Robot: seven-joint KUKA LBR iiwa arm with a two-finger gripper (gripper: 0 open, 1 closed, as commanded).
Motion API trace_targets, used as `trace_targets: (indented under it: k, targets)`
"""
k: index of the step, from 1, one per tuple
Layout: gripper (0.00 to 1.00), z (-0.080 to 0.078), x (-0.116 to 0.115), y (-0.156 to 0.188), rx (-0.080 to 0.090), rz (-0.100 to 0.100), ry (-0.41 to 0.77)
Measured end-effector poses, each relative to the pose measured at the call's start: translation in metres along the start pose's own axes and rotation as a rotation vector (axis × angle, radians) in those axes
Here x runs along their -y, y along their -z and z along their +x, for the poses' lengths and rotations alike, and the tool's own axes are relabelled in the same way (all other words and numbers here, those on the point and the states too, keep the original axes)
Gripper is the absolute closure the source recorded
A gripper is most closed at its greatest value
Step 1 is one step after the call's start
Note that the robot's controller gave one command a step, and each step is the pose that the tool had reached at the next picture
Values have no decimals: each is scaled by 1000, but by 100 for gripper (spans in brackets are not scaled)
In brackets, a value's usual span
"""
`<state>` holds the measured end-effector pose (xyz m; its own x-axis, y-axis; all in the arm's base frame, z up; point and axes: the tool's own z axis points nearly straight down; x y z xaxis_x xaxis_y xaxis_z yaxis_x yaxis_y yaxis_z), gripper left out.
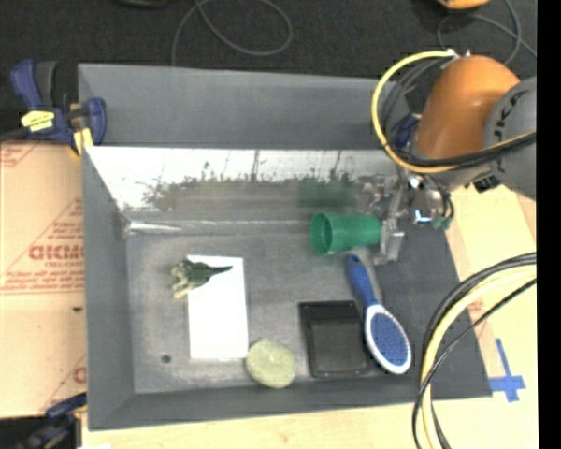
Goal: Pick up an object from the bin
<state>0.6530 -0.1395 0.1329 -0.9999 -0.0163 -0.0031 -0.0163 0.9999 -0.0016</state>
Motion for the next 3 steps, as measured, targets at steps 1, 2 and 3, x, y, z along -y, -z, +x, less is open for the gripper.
trace_targets:
  k: [1,2,3]
  targets:
    - [0,-1,-16,-3,1,-2,-174]
    - [0,-3,-21,-43,1,0,-263]
    - [100,6,-37,-59,6,1,-428]
